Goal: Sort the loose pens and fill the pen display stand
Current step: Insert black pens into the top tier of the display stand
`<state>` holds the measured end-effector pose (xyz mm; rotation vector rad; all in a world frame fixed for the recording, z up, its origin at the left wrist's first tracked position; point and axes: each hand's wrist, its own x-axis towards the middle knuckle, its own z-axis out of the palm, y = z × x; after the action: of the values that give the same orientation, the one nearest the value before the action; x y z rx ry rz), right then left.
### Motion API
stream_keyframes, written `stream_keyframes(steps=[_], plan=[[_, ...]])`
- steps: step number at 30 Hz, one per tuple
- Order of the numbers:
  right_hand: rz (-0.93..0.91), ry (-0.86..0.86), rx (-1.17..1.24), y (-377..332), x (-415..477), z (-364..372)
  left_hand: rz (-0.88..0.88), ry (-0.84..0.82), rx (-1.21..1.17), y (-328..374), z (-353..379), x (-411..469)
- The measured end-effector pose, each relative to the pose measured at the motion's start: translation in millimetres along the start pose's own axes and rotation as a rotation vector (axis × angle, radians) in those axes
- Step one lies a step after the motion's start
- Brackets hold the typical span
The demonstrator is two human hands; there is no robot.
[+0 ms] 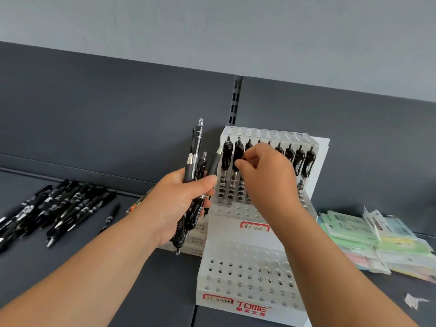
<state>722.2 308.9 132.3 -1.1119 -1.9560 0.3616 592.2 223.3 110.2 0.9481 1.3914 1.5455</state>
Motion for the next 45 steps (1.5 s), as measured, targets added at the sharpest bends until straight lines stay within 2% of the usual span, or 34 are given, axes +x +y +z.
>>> stream_keyframes(steps=[2,6,7,13,15,17,20,25,29,32,36,41,45], plan=[[-0.002,0.04,0.137,-6,-4,-8,0.012,-0.032,0.015,3,1,0],[0.137,-0.229,0.555,-18,-10,-13,0.052,-0.132,0.053,9,8,-1],[0.162,-0.251,0.626,-16,-11,-13,0.055,-0.154,0.061,10,10,-1],[0.312,-0.004,0.984,8,-5,-40,-0.002,-0.159,0.023,8,5,2],[0.331,0.005,1.042,18,-8,-48,-0.003,-0.124,0.002,9,5,4],[0.356,-0.069,1.028,26,-13,-52,0.012,-0.057,-0.018,10,7,7],[0.336,-0.249,0.751,33,-19,-57,0.03,0.061,-0.096,13,9,13],[0.079,-0.453,0.279,11,-28,-54,0.113,0.105,-0.075,15,15,12],[-0.149,-0.314,0.047,-11,-35,-38,0.165,0.072,-0.019,17,23,7],[-0.233,-0.223,-0.056,-15,-32,-29,0.184,0.05,-0.021,19,25,4],[-0.156,-0.193,0.078,-14,-19,-37,0.159,0.047,-0.06,21,21,3],[-0.057,0.059,0.387,-9,-4,-51,0.093,0.053,-0.08,19,13,6],[-0.044,0.146,0.448,-6,2,-45,0.077,0.038,-0.068,14,12,8]])
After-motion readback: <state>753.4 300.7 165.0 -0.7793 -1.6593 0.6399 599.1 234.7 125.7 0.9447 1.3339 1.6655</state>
